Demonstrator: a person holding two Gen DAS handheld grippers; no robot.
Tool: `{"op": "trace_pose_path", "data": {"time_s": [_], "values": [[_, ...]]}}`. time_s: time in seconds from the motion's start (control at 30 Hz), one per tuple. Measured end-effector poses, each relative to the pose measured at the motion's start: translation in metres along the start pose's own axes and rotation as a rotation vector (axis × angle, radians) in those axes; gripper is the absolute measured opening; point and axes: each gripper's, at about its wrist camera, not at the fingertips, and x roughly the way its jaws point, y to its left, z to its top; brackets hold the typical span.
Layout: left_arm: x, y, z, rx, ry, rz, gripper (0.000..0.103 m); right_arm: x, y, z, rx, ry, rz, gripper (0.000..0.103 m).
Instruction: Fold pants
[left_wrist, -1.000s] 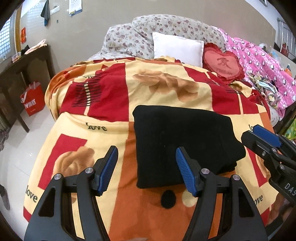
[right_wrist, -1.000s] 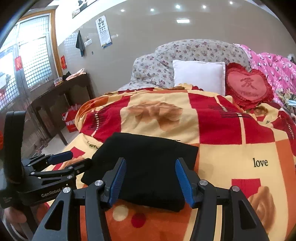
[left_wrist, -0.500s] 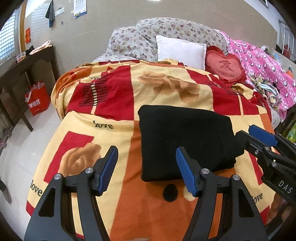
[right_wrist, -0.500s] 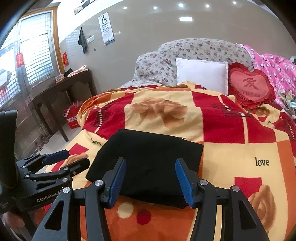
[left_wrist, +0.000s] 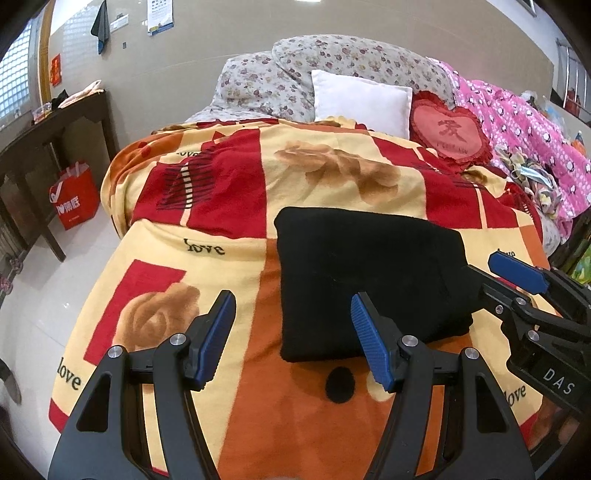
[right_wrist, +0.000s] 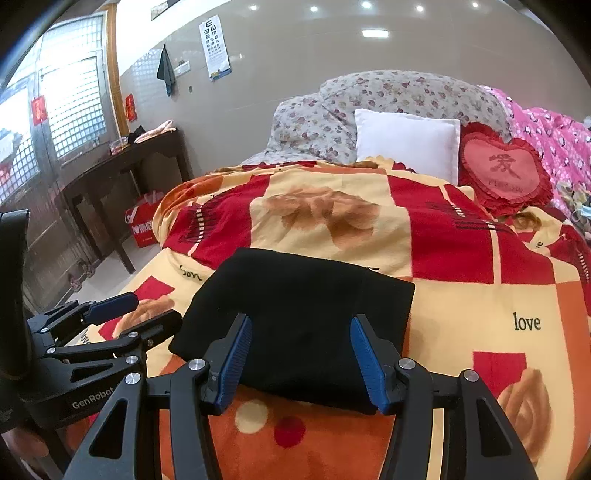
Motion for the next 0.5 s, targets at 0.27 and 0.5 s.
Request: {"op": "trace_pose_path", "data": {"time_s": [0.27,0.5], "values": [[0.002,-0.008,-0.001,0.016,0.004,0.002,0.065,0.001,-0.008,-0.002,0.019,0.008,-0.004,0.054],[-0.001,-0.015,-0.002,0.033,-0.005,0.011,0.065,0.000,-0.010,-0.003,0.031,0.005,-0.005,0.054]]}}
